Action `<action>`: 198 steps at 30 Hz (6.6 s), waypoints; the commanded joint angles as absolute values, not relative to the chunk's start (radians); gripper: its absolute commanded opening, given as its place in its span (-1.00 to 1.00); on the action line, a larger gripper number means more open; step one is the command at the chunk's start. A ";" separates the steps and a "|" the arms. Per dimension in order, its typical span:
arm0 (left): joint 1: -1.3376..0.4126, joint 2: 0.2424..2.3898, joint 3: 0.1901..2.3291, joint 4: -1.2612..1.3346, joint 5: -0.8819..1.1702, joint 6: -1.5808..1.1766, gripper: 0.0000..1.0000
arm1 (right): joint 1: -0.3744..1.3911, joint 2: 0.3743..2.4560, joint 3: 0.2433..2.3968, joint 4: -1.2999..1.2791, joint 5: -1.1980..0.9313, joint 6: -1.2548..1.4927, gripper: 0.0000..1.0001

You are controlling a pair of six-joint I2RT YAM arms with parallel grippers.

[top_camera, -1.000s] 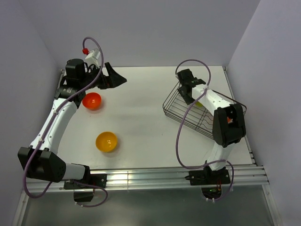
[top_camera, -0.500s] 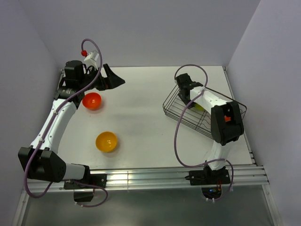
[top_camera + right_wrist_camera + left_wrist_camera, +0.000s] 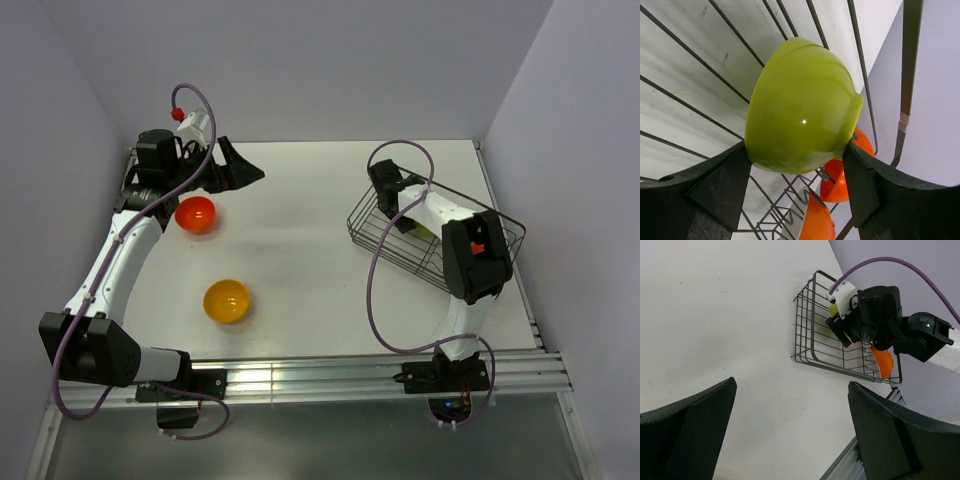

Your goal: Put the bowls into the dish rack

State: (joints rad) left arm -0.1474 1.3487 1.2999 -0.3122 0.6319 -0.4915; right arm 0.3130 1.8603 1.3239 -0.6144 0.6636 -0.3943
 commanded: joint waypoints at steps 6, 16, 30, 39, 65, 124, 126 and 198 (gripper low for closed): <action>-0.135 1.321 1.302 -0.279 0.655 -0.483 0.99 | 0.328 1.904 1.361 -0.598 0.721 -0.387 -0.65; -0.129 1.324 1.308 -0.282 0.655 -0.477 0.99 | 0.334 1.913 1.359 -0.618 0.700 -0.364 0.53; -0.121 1.318 1.310 -0.285 0.652 -0.472 0.99 | 0.334 1.910 1.365 -0.614 0.699 -0.354 1.00; -0.118 1.307 1.304 -0.287 0.649 -0.468 0.99 | 0.334 1.914 1.356 -0.589 0.739 -0.368 1.00; -0.091 1.305 1.318 -0.295 0.649 -0.480 0.99 | 0.330 1.852 1.390 -0.609 0.670 -0.390 1.00; 0.212 1.858 1.454 -0.588 0.238 -0.015 0.65 | 0.075 1.473 1.729 -0.900 -0.425 -0.100 1.00; 0.213 1.861 1.444 -0.575 0.232 -0.011 0.64 | 0.069 1.473 1.720 -0.902 -0.439 -0.094 1.00; -0.233 1.414 0.991 0.471 0.848 -1.026 -0.99 | 0.327 1.377 1.374 -0.281 -0.945 0.618 1.00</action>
